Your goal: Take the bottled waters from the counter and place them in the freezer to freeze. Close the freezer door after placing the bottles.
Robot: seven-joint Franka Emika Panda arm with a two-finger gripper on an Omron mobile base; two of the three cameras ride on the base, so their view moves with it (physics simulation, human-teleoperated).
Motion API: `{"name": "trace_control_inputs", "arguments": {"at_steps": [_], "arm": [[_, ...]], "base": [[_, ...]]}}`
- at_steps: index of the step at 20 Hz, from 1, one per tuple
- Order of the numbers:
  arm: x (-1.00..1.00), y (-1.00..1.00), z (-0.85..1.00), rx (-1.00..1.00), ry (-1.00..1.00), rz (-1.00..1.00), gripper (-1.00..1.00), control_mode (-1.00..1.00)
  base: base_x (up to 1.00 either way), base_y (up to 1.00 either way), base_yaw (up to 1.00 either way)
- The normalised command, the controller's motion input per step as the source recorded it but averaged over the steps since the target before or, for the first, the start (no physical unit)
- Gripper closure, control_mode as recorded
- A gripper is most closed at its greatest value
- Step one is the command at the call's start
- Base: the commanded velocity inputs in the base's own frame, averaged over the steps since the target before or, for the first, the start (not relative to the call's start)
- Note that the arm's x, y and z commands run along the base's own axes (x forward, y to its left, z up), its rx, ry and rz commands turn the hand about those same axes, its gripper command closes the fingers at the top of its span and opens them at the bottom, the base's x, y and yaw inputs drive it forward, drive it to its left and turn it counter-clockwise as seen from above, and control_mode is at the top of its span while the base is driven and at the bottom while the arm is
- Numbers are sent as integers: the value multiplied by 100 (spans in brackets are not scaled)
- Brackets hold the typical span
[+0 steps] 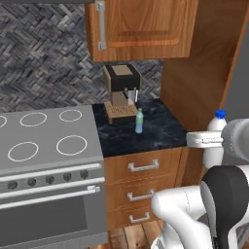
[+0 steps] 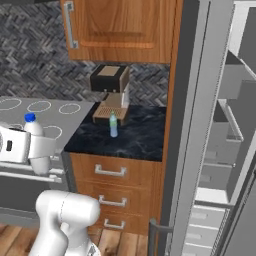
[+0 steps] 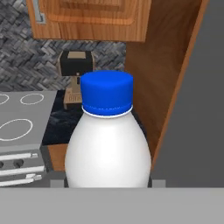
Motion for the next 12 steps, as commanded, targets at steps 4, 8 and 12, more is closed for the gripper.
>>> {"name": "trace_control_inputs", "arguments": {"at_steps": [4,8,12], "arm": [[0,0,0,0,0,0,100,100],[0,0,0,0,0,0,100,100],[0,0,0,0,0,0,100,100]], "base": [[-60,0,-2],[-57,0,-1],[-62,-2,0]]}}
